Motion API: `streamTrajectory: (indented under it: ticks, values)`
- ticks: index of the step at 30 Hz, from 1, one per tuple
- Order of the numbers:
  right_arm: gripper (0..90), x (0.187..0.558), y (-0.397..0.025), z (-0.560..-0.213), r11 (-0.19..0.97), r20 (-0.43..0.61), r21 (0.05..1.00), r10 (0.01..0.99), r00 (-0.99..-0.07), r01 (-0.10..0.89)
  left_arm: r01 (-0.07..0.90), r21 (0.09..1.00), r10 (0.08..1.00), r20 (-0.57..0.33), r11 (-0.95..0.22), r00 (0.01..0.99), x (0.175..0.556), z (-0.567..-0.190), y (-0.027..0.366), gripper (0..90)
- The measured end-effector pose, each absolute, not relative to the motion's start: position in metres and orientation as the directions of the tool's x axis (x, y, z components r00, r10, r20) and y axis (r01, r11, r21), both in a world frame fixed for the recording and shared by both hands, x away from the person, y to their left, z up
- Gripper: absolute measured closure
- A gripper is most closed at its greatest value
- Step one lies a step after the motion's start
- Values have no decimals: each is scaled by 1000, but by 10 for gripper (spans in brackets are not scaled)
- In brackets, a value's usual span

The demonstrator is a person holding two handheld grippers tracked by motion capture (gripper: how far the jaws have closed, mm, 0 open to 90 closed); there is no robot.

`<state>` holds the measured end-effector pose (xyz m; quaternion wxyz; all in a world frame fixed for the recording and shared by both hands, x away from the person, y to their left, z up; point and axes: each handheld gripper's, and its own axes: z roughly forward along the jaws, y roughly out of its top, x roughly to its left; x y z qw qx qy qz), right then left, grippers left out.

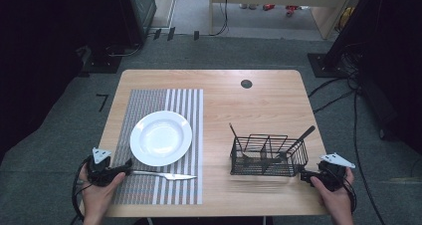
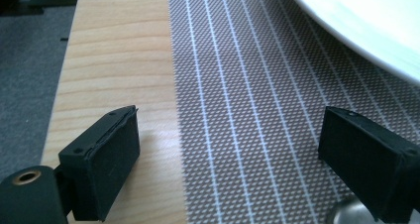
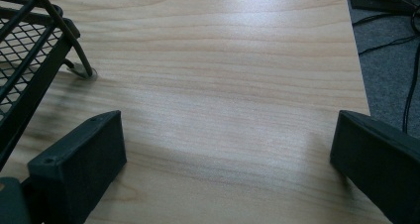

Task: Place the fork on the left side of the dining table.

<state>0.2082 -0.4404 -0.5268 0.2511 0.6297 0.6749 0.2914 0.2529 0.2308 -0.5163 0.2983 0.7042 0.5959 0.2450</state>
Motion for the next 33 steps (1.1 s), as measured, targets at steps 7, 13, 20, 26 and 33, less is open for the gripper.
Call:
streamTrajectory:
  ticks: [7, 13, 20, 26, 33]
  values:
    - [5, 208, -440, -527, 37, 28, 710, 996, -81, 703, 693, 716, 988, -27, -87, 152, 250, -514, 233, 93]
    - [5, 208, -440, -527, 37, 28, 710, 996, -81, 704, 642, 765, 988, -56, -51, 145, 244, -496, 230, 93]
    - [5, 208, -440, -527, 37, 28, 710, 996, -81, 704, 628, 777, 980, -88, -45, 179, 239, -485, 222, 98]
    - [5, 208, -440, -527, 37, 28, 709, 996, -81, 704, 586, 808, 965, -108, -56, 240, 237, -465, 203, 98]
    - [5, 208, -440, -527, 38, 27, 710, 996, -81, 704, 557, 829, 941, -143, -56, 307, 238, -446, 175, 136]
